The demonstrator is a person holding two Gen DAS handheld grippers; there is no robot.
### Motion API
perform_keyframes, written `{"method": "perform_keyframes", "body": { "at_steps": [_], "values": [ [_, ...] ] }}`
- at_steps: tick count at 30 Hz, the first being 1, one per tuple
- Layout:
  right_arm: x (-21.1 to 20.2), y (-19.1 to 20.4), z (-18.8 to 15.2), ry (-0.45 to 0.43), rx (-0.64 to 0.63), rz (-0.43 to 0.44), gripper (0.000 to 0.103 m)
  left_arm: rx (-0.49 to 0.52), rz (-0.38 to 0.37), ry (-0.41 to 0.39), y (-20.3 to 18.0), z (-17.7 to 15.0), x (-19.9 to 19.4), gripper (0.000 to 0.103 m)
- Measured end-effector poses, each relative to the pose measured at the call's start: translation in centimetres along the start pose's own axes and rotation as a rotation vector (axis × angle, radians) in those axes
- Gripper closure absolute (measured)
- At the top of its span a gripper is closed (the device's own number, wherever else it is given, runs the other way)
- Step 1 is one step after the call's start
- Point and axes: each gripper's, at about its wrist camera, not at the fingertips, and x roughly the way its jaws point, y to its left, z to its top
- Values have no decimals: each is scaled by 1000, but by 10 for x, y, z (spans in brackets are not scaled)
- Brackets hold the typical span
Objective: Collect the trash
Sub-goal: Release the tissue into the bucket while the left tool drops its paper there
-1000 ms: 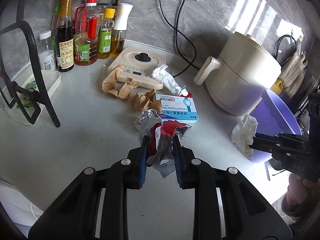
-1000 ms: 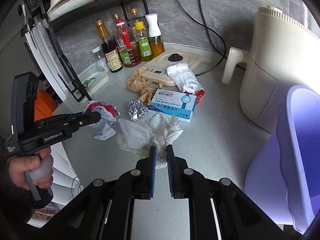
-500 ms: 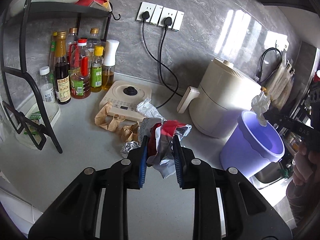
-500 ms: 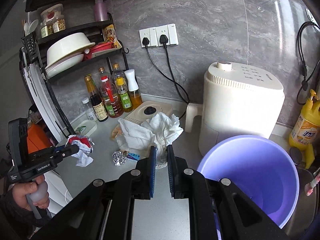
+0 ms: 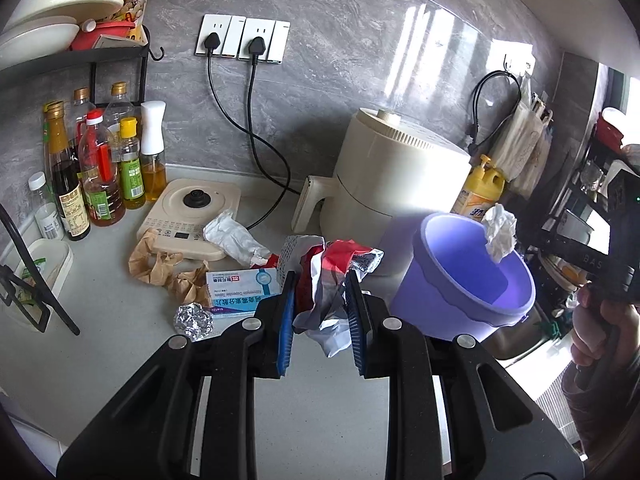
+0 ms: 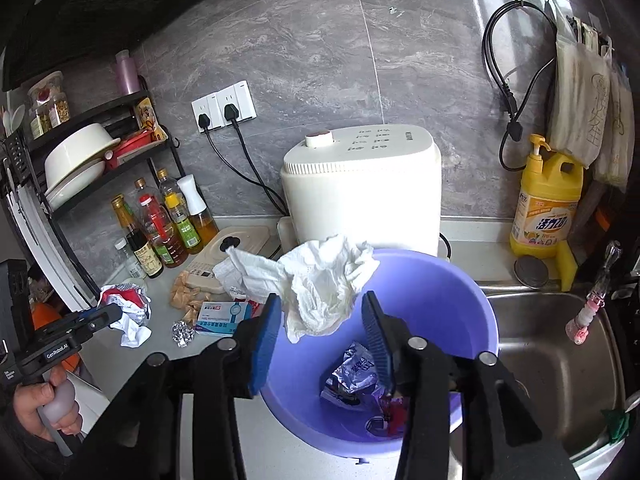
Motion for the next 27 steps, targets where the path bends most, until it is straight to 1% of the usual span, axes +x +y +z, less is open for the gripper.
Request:
{"method": "perform_keyframes", "body": {
  "at_steps": [2,4,8,14,19,21,22,24,25,26,27],
  "values": [
    [-6,-8,-4,-5,4,-26,51,20,-22,9,-12,2,6,79],
    [-10,-23,-9,5,40,-37,52,40,-41,16,-24,5,13,79],
    [-21,-48,-18,10,82,-77,53,72,-90,10,-49,14,23,79],
    [-46,-79,-29,-8,126,-134,53,137,-175,0,-94,27,39,79],
    [-70,-101,-37,-31,173,-177,52,184,-233,8,-129,34,58,79],
    [-79,-104,-39,-41,190,-181,52,197,-257,10,-140,38,65,77],
    [-83,-105,-38,-50,188,-185,52,200,-269,10,-146,40,69,74],
    [-89,-104,-38,-65,185,-196,52,199,-278,-10,-153,44,70,50],
    [-91,-105,-38,-66,186,-195,52,197,-277,-32,-155,47,68,28],
    [-92,-104,-38,-66,185,-195,51,196,-277,-55,-156,49,65,21],
    [-93,-104,-38,-66,182,-196,51,197,-274,-65,-156,51,63,21]
  ]
}}
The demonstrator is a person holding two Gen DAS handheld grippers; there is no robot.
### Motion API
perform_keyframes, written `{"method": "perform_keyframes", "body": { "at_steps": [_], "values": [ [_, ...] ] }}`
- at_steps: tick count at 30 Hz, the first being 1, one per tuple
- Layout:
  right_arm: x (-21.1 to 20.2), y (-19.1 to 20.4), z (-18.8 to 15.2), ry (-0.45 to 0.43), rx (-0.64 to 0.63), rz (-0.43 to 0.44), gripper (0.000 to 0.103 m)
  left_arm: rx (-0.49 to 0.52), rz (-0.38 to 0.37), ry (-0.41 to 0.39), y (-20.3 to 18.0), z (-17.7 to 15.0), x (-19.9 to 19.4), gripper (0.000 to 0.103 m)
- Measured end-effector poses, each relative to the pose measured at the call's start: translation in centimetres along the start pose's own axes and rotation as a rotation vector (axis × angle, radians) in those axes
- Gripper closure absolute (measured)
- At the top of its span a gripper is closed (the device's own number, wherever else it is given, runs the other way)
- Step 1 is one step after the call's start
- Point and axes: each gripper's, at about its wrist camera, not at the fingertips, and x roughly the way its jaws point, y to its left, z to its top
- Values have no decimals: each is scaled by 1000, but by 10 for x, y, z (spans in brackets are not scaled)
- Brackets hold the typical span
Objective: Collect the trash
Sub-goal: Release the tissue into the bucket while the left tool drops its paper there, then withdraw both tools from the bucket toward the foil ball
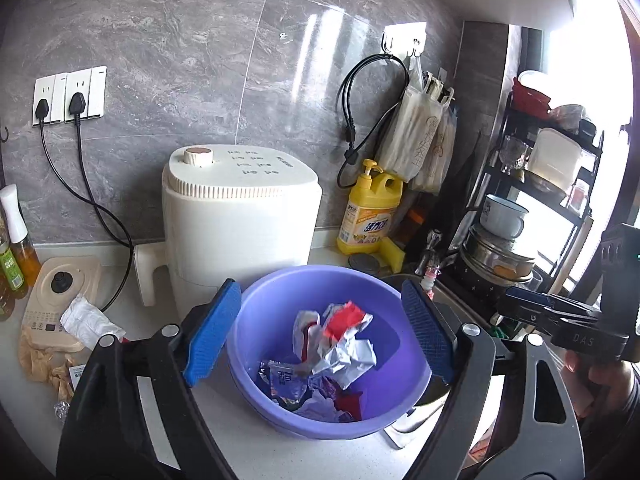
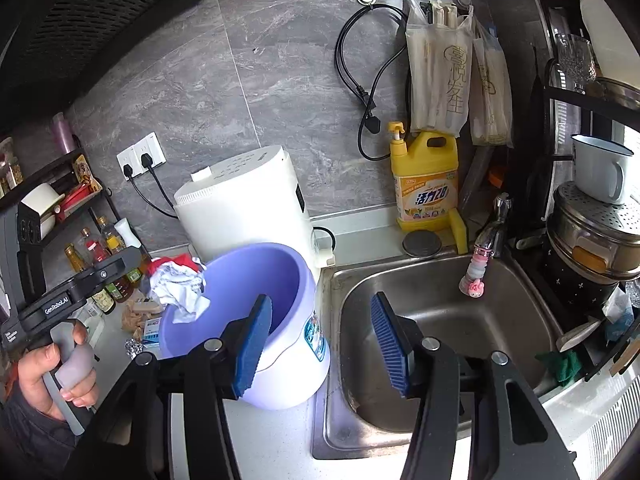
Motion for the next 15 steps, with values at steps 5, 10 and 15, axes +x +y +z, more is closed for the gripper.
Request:
{"method": "perform_keyframes", "body": {
  "at_steps": [5,10,15],
  "values": [
    [7,15,1,14,-23,30,48,-36,52,10,19,-6,-11,14],
    [24,49,2,30,-73,100,44,-88,135,23,50,-19,-31,9],
    [42,87,2,52,-124,173,38,-129,225,8,81,-28,-62,6]
  ]
}}
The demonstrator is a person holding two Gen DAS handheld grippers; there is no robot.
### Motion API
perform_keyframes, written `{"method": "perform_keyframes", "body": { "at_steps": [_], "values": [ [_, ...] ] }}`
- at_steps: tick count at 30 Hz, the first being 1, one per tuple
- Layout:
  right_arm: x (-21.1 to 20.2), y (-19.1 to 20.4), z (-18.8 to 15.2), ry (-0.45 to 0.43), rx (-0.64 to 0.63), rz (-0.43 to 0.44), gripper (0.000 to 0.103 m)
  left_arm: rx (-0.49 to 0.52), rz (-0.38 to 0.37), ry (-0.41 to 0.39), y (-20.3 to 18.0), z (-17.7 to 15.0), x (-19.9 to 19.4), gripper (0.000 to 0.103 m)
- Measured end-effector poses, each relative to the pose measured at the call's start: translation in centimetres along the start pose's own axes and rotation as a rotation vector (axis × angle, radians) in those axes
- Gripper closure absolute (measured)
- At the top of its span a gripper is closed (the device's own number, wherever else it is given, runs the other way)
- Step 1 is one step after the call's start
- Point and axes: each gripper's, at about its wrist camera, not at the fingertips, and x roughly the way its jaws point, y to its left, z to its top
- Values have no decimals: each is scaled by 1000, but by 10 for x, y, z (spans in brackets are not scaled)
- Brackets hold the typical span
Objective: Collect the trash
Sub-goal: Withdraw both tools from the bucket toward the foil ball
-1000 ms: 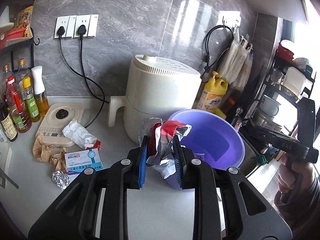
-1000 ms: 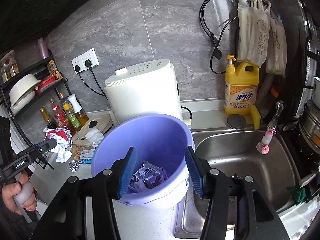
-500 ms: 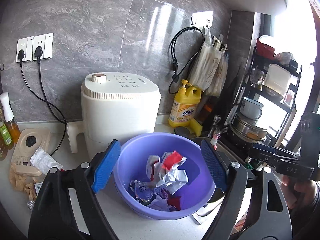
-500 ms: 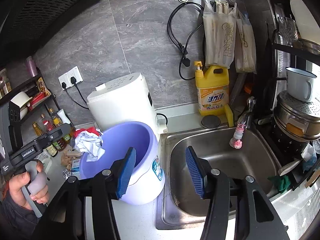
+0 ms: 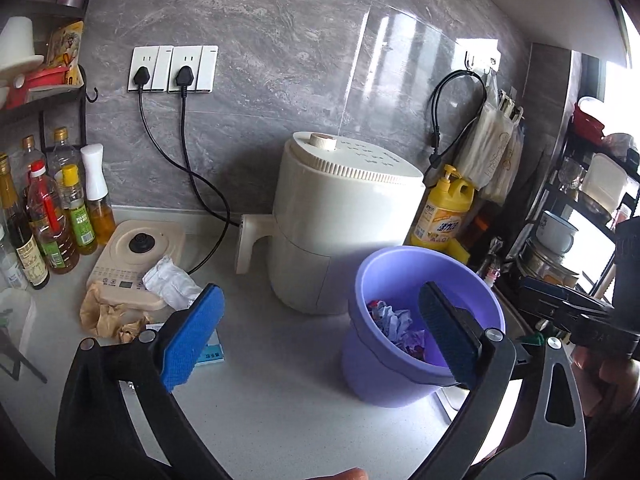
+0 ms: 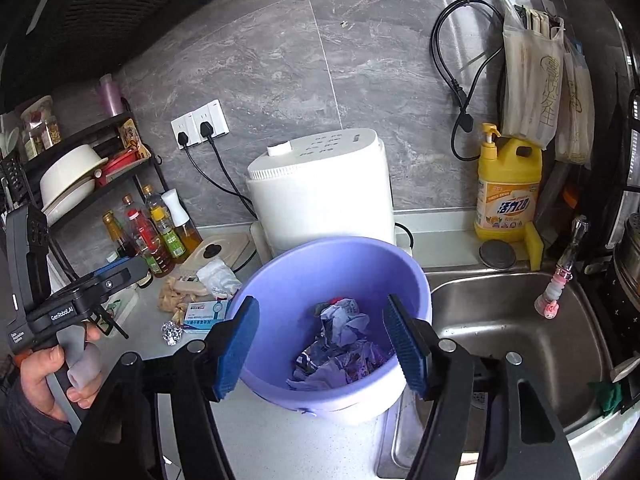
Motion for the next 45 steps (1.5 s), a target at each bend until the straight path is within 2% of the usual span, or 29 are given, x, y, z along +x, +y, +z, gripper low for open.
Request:
{"method": "perform_keyframes", "body": {
  "at_steps": [5,14,23,28,32,36,40,42,45],
  "values": [
    [20,37,2,24,-56,62,29,-63,67,-7,37,-9,-21,6],
    [50,98,-1,60,-139,146,16,-120,163,0,91,-26,-48,6],
    [86,146,-8,109,-185,193,15,-136,227,8,139,-35,-67,6],
    [108,170,-11,136,-210,198,15,-105,259,24,160,-38,-68,6],
    [123,184,-16,168,-220,182,15,-82,239,34,175,-44,-63,6],
    [137,195,-22,201,-243,164,16,-117,200,65,194,-55,-46,6],
    [152,201,-26,229,-254,149,19,-137,162,124,208,-67,-17,7],
    [160,203,-26,242,-262,141,20,-144,136,166,212,-74,-1,12],
    [171,203,-27,258,-267,116,20,-117,114,209,211,-85,20,13]
  ]
}}
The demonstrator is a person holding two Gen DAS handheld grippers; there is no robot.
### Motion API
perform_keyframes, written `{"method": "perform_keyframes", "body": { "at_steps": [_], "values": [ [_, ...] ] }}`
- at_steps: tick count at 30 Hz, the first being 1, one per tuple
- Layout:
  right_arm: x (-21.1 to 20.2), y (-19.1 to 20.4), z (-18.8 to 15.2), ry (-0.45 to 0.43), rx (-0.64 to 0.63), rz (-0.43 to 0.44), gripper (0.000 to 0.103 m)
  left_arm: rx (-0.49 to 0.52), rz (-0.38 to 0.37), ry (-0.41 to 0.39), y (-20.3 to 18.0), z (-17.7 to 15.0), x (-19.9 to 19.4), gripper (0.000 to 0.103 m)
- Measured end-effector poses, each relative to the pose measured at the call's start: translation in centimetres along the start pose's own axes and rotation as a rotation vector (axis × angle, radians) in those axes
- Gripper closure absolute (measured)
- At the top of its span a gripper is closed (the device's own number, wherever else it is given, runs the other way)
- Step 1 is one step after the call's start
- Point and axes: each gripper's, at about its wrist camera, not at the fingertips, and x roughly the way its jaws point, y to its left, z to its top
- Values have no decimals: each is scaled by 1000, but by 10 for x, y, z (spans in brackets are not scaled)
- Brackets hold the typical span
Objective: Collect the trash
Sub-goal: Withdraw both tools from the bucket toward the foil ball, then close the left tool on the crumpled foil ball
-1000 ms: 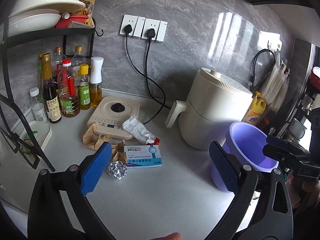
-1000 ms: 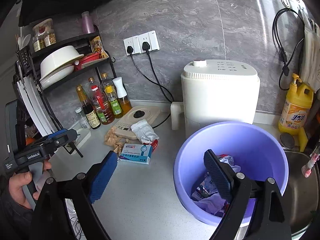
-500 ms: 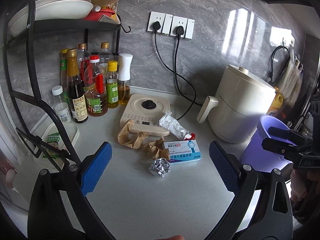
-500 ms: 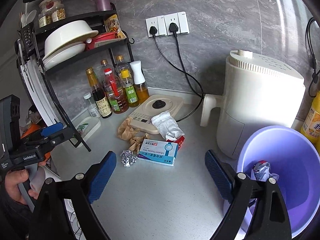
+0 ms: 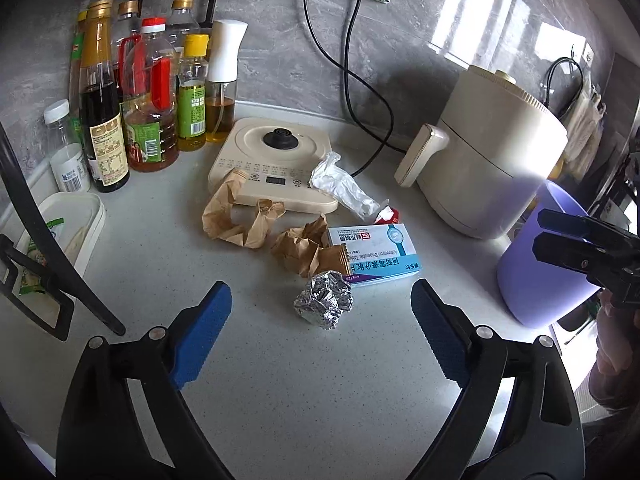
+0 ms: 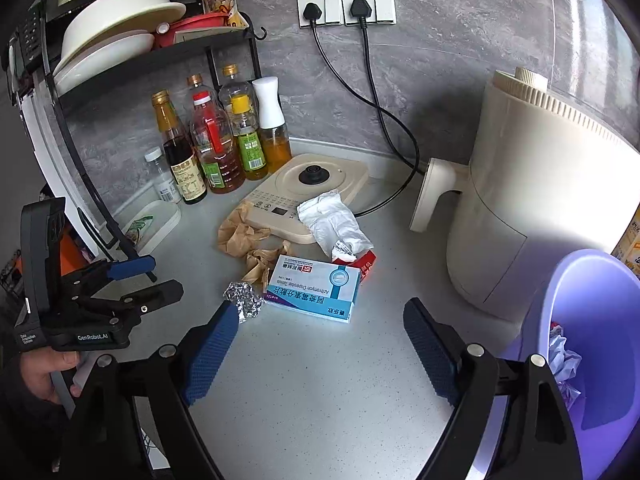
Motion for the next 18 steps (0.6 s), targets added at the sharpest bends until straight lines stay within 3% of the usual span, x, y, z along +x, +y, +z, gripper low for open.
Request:
{"method": "perform_keyframes", "body": {
  "at_steps": [3,8,10,11,12,18],
  "values": [
    [15,-2,0,35,6,-7,21,-15,-30,36,2,-5,24,15],
    [42,-6,3,93,0,-19,20,-35,-17,103,6,-10,69,15],
    [55,-7,5,124,-6,-21,17,-26,-29,115,5,-10,78,31],
    [62,-7,5,139,-14,-19,15,-22,-26,126,5,-9,82,52],
    [69,-6,6,151,-28,-17,13,-29,-31,135,6,-9,85,60],
    [104,-3,11,172,-97,29,12,-91,-38,71,23,3,75,60]
  ]
}}
